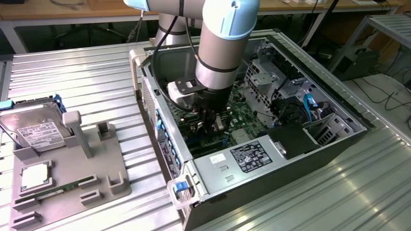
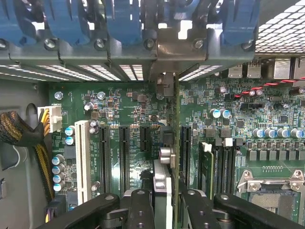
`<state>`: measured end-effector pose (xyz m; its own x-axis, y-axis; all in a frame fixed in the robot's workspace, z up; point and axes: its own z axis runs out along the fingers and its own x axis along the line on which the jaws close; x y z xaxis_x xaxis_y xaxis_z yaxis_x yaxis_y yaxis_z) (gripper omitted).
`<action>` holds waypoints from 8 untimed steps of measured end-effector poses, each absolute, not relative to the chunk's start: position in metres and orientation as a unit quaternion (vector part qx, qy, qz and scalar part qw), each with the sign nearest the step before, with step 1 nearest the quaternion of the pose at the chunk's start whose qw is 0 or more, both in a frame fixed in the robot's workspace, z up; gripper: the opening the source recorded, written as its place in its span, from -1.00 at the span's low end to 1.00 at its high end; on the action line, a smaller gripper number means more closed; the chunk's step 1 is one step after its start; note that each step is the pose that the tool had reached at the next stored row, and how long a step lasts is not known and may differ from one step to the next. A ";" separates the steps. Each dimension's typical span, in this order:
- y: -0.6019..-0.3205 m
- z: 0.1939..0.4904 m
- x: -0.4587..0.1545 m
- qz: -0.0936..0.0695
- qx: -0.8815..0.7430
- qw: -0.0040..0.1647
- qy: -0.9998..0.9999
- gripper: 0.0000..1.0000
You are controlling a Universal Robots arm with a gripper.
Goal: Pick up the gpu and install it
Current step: 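Insert the gpu into the slot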
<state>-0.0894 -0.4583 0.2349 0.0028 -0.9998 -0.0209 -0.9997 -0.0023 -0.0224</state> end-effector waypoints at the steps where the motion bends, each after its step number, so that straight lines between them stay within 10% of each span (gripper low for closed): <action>1: -0.458 0.235 -0.090 -0.001 -0.708 0.015 0.706 -0.44; 8: -0.458 0.235 -0.091 -0.001 -0.708 0.015 0.706 -0.44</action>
